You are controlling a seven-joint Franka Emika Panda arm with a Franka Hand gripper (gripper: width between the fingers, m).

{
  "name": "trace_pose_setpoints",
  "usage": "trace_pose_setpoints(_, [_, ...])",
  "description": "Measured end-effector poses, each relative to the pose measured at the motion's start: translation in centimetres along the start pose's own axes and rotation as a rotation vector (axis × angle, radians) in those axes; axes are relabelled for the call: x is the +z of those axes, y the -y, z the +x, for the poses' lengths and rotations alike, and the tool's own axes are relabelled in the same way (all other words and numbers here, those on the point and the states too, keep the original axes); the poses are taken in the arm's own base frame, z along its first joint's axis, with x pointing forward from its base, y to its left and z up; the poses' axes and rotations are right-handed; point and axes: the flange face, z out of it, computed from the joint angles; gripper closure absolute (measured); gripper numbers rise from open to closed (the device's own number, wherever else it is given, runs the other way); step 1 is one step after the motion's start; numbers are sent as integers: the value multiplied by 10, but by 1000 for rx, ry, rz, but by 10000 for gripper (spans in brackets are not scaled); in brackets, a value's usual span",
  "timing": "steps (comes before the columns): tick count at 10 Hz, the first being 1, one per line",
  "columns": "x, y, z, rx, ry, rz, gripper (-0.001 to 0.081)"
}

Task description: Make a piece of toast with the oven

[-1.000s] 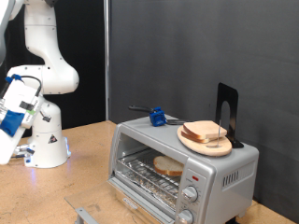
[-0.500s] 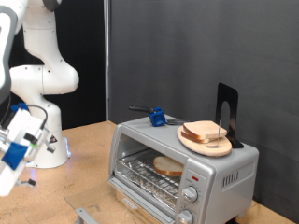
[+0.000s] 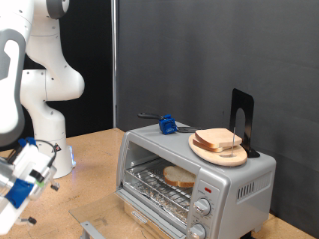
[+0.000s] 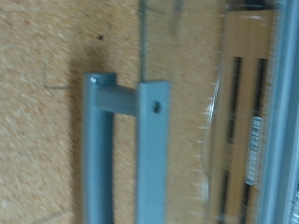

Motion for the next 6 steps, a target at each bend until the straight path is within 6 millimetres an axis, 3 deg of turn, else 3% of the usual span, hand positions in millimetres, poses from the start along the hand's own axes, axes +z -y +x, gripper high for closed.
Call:
trace_pose_setpoints(2, [26, -4, 3, 2, 28, -20, -2])
trace_pose_setpoints(6, [78, 10, -4, -38, 68, -36, -2])
